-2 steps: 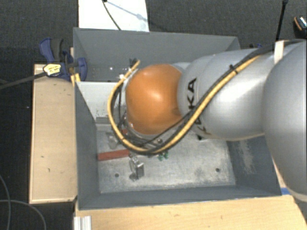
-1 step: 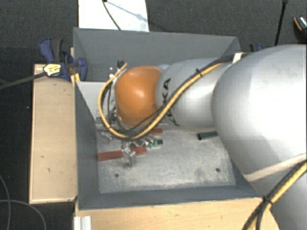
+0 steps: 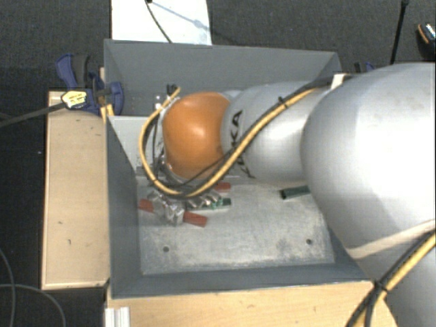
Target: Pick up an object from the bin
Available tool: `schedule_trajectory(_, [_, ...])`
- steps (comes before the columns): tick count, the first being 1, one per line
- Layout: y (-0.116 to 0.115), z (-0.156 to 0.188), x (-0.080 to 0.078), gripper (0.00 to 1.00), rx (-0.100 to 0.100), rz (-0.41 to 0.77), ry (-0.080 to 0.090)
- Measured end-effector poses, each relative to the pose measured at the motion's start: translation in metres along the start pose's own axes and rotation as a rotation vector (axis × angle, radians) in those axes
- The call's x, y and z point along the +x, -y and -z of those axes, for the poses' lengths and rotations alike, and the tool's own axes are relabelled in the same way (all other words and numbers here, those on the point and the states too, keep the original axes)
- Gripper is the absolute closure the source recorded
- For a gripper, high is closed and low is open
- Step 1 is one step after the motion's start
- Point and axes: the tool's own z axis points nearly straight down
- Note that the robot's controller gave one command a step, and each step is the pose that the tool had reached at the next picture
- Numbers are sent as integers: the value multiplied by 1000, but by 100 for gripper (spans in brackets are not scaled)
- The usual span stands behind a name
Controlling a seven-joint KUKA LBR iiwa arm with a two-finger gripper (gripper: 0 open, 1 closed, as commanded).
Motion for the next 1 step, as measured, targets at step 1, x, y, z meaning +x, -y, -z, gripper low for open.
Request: schedule_trajectory(1, [3, -1, 15, 100, 0, 212, -2])
